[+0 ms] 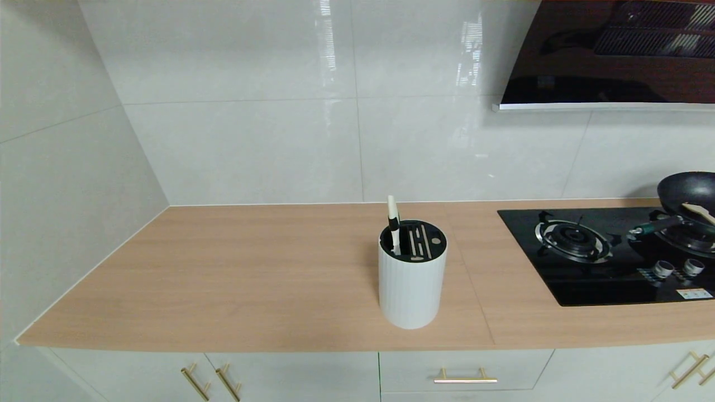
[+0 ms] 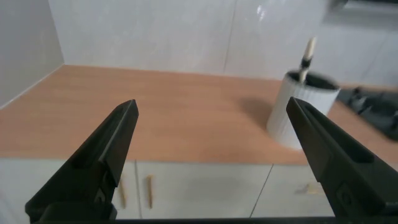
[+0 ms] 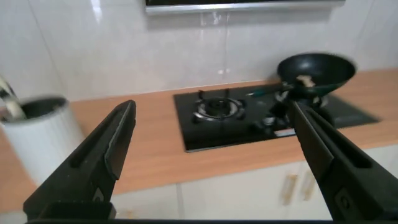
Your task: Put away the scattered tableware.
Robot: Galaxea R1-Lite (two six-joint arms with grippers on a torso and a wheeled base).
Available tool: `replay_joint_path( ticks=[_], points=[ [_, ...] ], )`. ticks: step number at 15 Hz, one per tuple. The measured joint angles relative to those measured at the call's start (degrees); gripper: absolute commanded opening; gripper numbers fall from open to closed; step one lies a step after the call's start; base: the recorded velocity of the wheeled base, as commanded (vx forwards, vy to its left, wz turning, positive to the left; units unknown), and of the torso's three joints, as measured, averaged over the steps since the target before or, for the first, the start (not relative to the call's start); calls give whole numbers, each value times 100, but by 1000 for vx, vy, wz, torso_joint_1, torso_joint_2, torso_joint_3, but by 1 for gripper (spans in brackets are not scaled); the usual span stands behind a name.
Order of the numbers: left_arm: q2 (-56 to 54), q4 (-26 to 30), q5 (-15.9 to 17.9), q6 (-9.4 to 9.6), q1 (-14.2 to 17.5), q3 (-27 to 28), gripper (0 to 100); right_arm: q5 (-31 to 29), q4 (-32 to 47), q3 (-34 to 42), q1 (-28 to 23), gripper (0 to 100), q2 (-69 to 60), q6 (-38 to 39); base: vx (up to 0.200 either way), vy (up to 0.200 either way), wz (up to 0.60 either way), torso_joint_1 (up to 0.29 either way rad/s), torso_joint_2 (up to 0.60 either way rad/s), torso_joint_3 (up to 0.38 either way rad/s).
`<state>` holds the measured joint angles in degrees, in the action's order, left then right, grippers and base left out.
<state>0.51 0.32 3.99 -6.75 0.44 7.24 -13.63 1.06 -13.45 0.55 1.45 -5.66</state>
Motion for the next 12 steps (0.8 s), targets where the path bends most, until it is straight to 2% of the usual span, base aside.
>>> replay_joint_path(
  ticks=[2,4,7,8,10,11,12],
  points=[
    [-46,-333,-11,165,-6,-455,100,-38,-443,538,-55,100,-85,-17,0,0,0,0,0,0],
    [-59,-346,-22,336,-4,-645,100,15,-922,1047,-66,100,-123,-33,0,0,0,0,0,0],
    [-65,-226,-49,889,-9,-700,100,523,-418,1307,-71,100,-145,-26,0,0,0,0,0,0],
    [-67,-48,-82,1014,-9,-714,100,650,-443,1314,-65,100,-145,-30,0,0,0,0,0,0],
    [-67,-94,-84,1012,-13,-711,100,1095,-404,1334,-55,100,-145,20,0,0,0,0,0,0],
    [-67,-91,-88,957,-11,-714,100,1587,-368,1334,-50,100,-145,128,0,0,0,0,0,0],
    [-67,-98,-112,905,-11,-714,100,1787,-346,1334,-50,100,-145,255,0,0,0,0,0,0]
  ],
)
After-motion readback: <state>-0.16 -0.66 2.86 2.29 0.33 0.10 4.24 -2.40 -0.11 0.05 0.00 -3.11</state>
